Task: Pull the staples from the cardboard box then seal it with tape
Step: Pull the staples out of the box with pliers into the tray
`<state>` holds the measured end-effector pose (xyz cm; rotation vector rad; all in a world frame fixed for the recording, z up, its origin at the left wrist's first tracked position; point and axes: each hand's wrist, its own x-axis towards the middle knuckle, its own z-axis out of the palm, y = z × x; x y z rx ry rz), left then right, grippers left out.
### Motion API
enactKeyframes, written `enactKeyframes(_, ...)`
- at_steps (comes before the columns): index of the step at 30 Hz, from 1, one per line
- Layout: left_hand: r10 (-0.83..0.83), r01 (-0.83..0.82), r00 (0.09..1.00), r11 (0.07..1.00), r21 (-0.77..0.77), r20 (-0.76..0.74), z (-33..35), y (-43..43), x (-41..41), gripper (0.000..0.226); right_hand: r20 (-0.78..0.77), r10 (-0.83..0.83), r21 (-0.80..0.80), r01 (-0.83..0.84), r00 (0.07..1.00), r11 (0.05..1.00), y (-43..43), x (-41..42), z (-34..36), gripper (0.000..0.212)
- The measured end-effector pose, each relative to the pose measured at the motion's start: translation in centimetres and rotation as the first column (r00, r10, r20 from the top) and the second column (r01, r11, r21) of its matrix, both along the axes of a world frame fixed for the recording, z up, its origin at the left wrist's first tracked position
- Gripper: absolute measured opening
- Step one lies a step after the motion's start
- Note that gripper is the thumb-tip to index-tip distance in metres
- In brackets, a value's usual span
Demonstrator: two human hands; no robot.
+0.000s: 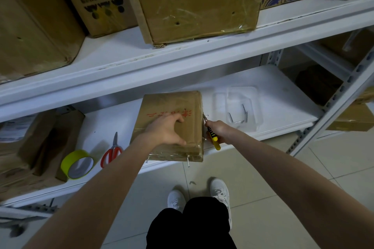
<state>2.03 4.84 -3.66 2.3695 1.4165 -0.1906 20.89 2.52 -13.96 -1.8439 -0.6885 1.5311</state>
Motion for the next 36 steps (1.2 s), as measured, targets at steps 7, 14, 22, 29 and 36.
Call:
enactKeyframes(7,0.036,-0.036,0.999,0.999,-0.004,-0.033,0.3,-0.3,0.5,0.073,0.125,-0.018,-0.008,0.019,0.992,1.0,0.2,-0.8,0.4,0.032)
enactKeyframes(14,0.038,-0.038,0.999,0.999,-0.024,-0.03,0.3,-0.4,0.4,0.072,-0.316,-0.193,-0.112,0.166,0.929,0.98,-0.3,-0.4,0.9,0.026)
enactKeyframes(22,0.049,-0.05,0.999,0.996,-0.072,-0.022,0.4,-0.5,0.3,0.07,-0.001,-0.103,-0.072,0.103,0.995,0.992,-0.3,-1.3,2.3,0.031)
enactKeyframes(29,0.073,-0.074,0.997,0.991,-0.112,-0.005,0.3,-0.5,0.2,0.071,-0.055,-0.135,-0.074,0.131,0.989,0.989,-0.6,-1.1,2.6,0.022)
enactKeyframes(36,0.061,-0.057,0.998,0.991,-0.123,0.028,0.4,-0.6,-0.1,0.069,0.114,-0.045,-0.095,0.056,0.993,0.994,-0.5,-1.4,3.4,0.028)
